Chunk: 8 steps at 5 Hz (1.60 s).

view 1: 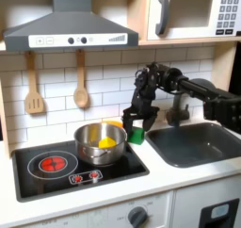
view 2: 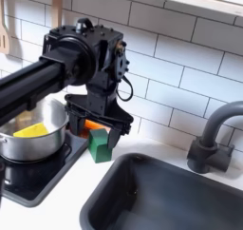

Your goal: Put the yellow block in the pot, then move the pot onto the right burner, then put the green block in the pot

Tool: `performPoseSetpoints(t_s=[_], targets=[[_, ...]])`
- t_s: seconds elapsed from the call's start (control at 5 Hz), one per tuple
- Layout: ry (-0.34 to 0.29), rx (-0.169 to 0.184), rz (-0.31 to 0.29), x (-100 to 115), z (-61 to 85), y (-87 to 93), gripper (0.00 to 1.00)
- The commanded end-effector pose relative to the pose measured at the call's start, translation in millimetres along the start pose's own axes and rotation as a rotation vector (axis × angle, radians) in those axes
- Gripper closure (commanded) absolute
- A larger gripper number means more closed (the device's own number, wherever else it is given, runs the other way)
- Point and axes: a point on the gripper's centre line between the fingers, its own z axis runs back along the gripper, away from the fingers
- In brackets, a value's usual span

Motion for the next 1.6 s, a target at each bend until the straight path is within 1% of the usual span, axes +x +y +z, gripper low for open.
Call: performPoseSetpoints(t_s=[0.0, 0.2, 0.4, 0.6, 0.8, 1.0, 1.2, 1.4], targets=[[-0.030, 0.020, 0.063, 5.3, 5.0, 1.8, 0.00], [-0.072, -0.004, 0.115, 11.3, 1.3, -6.4, 0.00], [-0.102, -0.023, 0.100, 12.8, 13.5, -14.4, 0.00], [-0.128, -0.003, 0.167, 14.8, 11.8, -13.2, 0.00], [-0.131, -0.017, 0.266, 7.8, 6.9, -14.2, 0.00], [-0.099, -0.019, 0.301, 2.0, -7.2, -13.8, 0.00], [-0.106, -0.017, 0.289, 1.1, -4.9, -15.2, 0.00], [-0.104, -0.018, 0.274, 3.7, -5.7, -15.9, 0.00]])
